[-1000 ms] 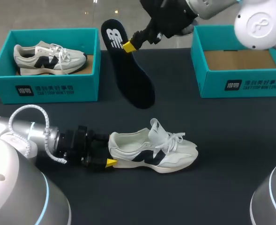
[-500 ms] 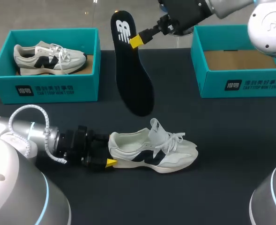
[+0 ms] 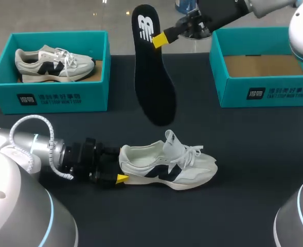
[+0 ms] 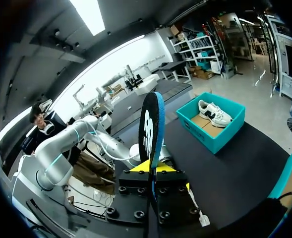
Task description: Take the shoe out of the shoebox, open the shoe tongue, remove and reinsert the insole, then place the shoe into the shoebox
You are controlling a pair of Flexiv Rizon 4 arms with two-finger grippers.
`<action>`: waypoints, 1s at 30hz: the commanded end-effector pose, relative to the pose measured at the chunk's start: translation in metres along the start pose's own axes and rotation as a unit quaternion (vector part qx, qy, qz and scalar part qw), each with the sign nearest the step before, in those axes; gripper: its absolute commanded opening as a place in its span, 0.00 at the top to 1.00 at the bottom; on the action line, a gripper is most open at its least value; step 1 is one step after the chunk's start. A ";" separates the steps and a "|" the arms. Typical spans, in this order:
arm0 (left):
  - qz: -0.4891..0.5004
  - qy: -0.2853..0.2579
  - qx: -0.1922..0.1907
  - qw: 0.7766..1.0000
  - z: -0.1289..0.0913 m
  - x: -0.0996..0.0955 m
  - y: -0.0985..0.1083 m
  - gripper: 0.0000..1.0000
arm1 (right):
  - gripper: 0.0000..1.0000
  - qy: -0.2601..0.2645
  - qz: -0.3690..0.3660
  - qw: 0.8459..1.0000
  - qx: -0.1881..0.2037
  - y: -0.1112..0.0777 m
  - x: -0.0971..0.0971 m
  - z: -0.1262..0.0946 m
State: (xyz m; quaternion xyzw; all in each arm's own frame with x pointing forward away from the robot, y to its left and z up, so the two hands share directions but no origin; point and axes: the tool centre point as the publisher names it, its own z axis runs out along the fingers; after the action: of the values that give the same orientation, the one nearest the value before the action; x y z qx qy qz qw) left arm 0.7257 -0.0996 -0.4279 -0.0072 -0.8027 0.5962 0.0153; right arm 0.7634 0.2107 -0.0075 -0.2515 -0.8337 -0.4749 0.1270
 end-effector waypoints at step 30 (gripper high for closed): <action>0.031 -0.028 -0.036 0.998 -0.012 0.009 -0.014 0.00 | 1.00 -0.013 0.011 1.000 0.005 0.000 0.009 -0.007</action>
State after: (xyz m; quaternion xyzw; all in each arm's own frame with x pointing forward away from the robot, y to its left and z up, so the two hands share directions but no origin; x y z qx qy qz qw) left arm 0.7255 -0.0950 -0.4218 -0.0176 -0.8169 0.5763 -0.0167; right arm 0.7548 0.2061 0.0010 -0.2656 -0.8347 -0.4664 0.1230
